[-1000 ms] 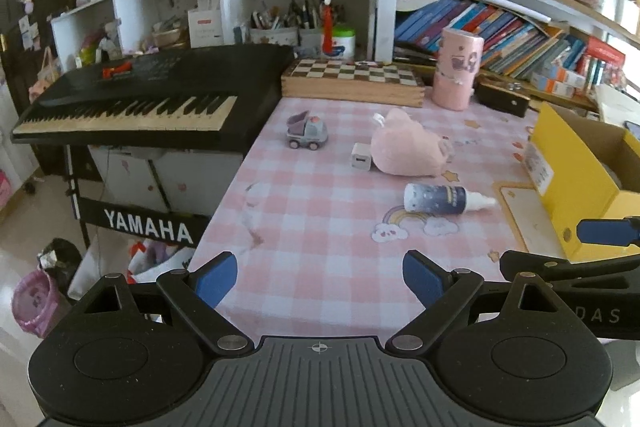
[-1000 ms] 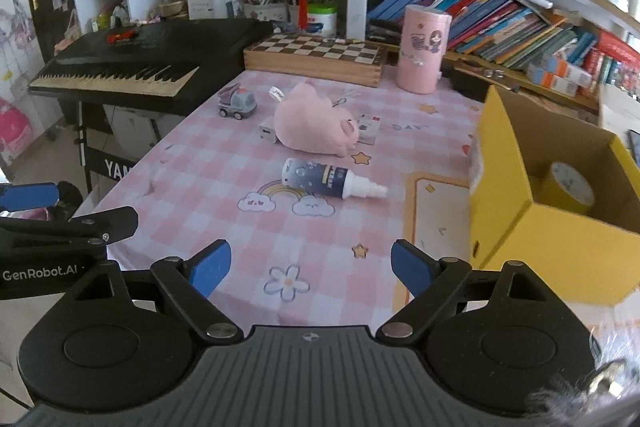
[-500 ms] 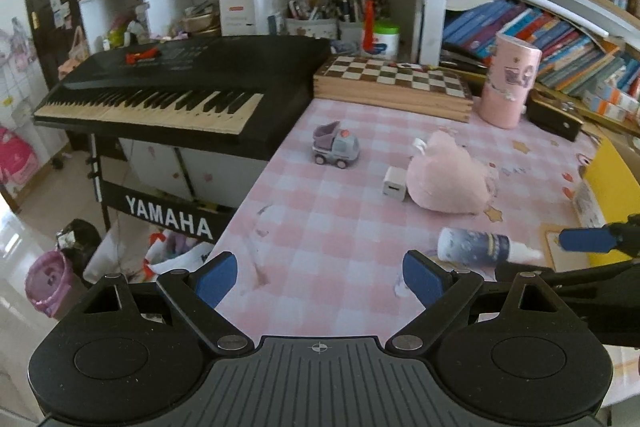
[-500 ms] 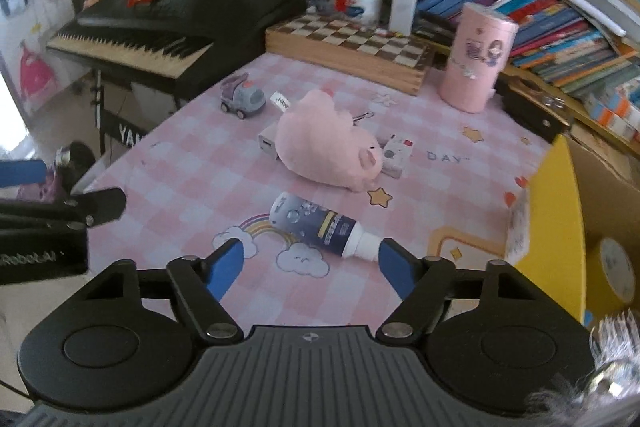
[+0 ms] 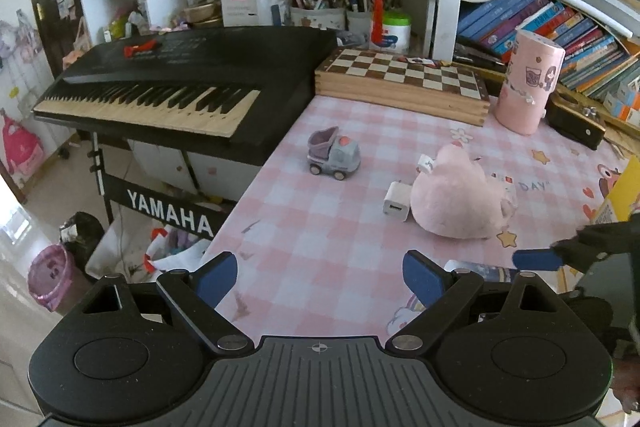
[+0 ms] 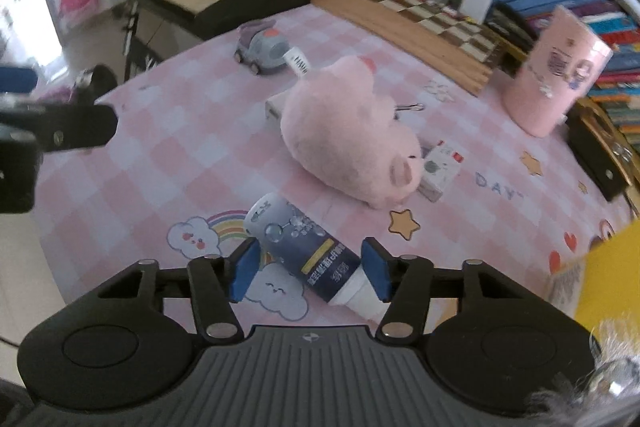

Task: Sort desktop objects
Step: 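Grasp the blue spray bottle with the right gripper while the left gripper grasps the pink plush pig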

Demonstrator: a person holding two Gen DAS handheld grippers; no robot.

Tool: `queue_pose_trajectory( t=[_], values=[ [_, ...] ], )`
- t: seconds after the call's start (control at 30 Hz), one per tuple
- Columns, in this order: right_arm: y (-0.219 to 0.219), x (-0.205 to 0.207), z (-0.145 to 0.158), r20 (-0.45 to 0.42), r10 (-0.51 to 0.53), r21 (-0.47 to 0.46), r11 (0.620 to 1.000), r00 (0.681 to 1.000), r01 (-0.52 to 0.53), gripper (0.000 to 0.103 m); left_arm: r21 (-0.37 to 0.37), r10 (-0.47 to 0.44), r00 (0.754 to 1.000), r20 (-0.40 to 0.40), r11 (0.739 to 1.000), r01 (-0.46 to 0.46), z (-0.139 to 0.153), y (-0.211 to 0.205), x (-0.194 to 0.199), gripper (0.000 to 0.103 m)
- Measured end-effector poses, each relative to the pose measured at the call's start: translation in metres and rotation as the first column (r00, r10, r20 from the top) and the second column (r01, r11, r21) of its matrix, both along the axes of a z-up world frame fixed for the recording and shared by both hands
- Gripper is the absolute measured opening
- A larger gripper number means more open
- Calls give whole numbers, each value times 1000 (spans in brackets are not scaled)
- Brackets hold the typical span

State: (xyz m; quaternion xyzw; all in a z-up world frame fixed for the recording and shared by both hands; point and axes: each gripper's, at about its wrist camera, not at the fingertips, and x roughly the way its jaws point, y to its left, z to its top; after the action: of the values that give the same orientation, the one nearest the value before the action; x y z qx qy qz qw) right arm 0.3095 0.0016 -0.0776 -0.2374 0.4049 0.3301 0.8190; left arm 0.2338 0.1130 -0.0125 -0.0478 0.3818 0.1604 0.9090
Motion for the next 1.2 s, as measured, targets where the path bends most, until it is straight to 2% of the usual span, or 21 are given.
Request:
queue_pose_trajectory(
  t=[0.3,0.43,0.5,0.77,0.87,0.97,1.13,1.2],
  values=[
    [6,20,-13,-36,66,-18,998,997,-67,50,-18,-6,1000,-24,1000,5,-5,-2,17,92],
    [-5,28,-12,-111,9,25,1000,994,-6,32,-17,-43,999,-27,999,43,-7,-10,28,92],
    [-17,28,-11,-135,-34,41,998,990,40,31,-19,-71,997,-28,997,70,-9,-15,35,92],
    [-57,17,-3,-138,-152,43,986,979,159,31,-43,-173,985,-3,984,173,-14,-32,71,92],
    [-64,17,-6,-149,-174,37,983,973,181,31,-70,-177,984,27,981,178,-18,-36,86,92],
    [-66,16,-10,-153,-183,30,981,971,190,31,-111,-189,982,23,975,190,-26,-40,104,91],
    [-69,15,-11,-145,-176,31,983,974,182,31,-147,-204,979,-7,969,201,-42,-47,130,90],
    [-67,16,-11,-145,-170,29,984,975,176,31,-134,-222,974,-34,967,216,-49,-53,138,90]
  ],
)
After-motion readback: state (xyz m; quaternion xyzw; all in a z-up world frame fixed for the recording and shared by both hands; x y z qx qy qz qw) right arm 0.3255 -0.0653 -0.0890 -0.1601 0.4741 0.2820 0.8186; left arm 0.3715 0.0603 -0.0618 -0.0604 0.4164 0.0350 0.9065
